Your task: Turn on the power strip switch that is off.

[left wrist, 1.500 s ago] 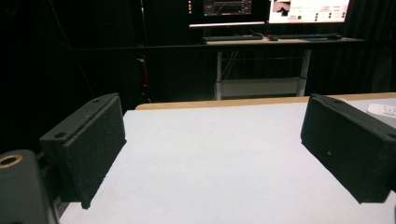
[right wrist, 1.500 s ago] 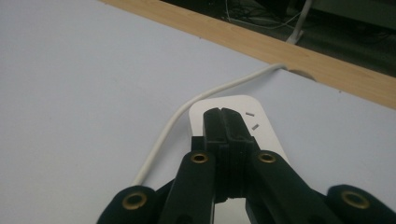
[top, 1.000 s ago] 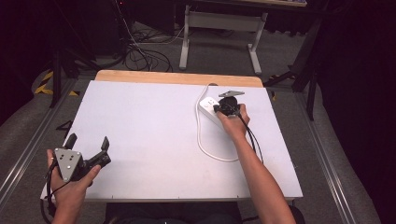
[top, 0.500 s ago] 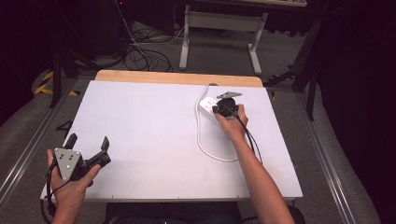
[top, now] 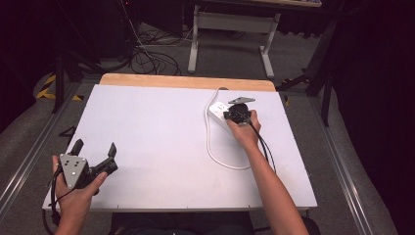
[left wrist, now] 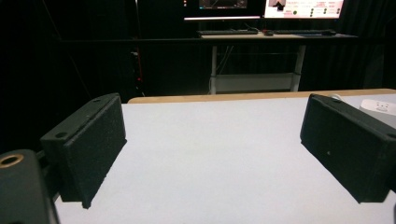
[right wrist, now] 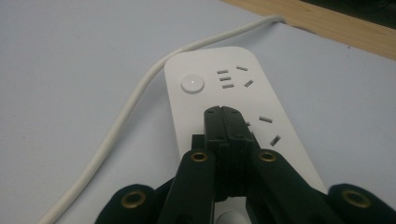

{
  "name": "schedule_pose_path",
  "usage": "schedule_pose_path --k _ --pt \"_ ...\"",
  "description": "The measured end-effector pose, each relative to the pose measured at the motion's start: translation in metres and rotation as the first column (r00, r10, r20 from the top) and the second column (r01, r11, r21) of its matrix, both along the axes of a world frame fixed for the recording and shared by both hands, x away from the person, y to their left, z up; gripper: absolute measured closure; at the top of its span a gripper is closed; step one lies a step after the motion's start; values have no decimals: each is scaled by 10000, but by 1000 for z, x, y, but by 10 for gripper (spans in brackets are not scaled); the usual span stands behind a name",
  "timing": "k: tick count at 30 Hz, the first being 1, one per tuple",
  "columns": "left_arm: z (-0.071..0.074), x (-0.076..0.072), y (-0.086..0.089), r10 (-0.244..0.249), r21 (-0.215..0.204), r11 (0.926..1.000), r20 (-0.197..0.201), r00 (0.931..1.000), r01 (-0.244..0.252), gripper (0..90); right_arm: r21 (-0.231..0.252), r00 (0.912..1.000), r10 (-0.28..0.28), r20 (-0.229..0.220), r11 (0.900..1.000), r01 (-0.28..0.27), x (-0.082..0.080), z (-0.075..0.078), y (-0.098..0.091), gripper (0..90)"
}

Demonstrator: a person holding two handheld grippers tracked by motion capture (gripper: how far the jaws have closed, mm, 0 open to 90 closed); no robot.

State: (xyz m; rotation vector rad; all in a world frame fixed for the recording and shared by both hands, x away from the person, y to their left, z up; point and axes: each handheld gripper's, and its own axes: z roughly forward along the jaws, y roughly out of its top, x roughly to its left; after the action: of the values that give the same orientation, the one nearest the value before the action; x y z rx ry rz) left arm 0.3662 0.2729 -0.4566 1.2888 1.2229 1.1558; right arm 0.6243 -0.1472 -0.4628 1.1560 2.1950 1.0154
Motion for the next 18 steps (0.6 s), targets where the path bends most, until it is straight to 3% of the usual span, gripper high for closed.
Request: schedule_pose_path --k 8,10,13,18 --pt "0 3 -3 -141 -31 9999 -22 9999 141 74 -328 9984 -60 564 9994 79 -5 -4 3 900" --pt "0 2 -2 -156 -51 9999 -13 9999 156 74 -188 9984 15 567 9998 -4 -6 -5 5 900" --pt "0 2 -2 -136 -107 9999 -18 9999 136 74 -507 9975 4 710 9987 32 -7 -6 8 900" --pt "1 -1 0 -84 -113 9999 36 10000 84 75 -447 9972 46 742 9990 -13 -8 -7 7 900"
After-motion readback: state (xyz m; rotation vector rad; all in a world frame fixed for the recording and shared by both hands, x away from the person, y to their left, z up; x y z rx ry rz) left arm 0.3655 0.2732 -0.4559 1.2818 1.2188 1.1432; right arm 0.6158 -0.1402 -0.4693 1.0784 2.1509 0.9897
